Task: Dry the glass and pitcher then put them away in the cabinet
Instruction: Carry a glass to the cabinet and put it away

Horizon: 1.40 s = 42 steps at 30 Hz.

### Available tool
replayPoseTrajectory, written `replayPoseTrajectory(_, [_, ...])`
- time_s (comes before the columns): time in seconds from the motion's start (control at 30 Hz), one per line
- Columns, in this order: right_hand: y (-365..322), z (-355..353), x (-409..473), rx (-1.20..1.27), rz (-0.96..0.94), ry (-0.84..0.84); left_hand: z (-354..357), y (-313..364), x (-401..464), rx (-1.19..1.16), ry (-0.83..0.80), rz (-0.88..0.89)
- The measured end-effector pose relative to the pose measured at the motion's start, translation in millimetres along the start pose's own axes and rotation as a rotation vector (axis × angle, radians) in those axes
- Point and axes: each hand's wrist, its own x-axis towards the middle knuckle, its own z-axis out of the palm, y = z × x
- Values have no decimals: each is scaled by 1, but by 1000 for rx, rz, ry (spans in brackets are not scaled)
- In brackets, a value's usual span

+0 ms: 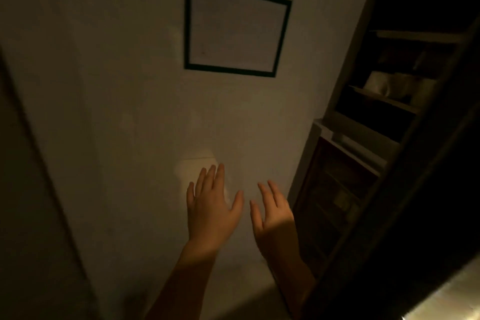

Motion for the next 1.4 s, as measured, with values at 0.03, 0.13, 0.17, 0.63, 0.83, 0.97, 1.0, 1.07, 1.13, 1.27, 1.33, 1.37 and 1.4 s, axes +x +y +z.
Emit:
replayPoseTrajectory(0.03, [-9,2,-8,29,-5,-23,-10,-6,-11,23,5,-28])
replayPoseTrajectory(0.13, [-36,9,-26,95,-25,-90,-39,-21,-39,77,36,-92])
replayPoseTrajectory(0.17, [-44,10,-31,119,-22,-120,-49,-24,-49,86,61,-122])
replayPoseTrajectory(0.63, [-116,-68,-150,250,-236,-341,-148,0,-211,196,245,-214])
replayPoseTrajectory(0.83, [-102,-143,-210,225,-268,-287,-159,55,-289,225,315,-199])
replayPoseTrajectory(0.97, [-84,-190,-228,208,-259,-266,-163,92,-321,217,322,-187])
replayPoseTrajectory(1.0, [-81,-200,-229,206,-256,-261,-164,101,-326,214,322,-182])
replayPoseTrajectory(1.07, [-74,-216,-230,206,-246,-251,-167,116,-331,205,330,-168])
replayPoseTrajectory(1.13, [-69,-230,-227,203,-242,-240,-168,130,-332,185,321,-155])
replayPoseTrajectory(1.27, [-53,-247,-214,180,-247,-198,-163,159,-325,108,300,-131])
replayPoseTrajectory(1.33, [-43,-255,-204,173,-245,-168,-156,175,-318,54,286,-114])
replayPoseTrajectory(1.37, [-37,-258,-198,165,-238,-155,-153,183,-314,15,272,-111])
replayPoseTrajectory(1.4, [-31,-261,-192,154,-234,-140,-149,191,-310,-30,255,-110])
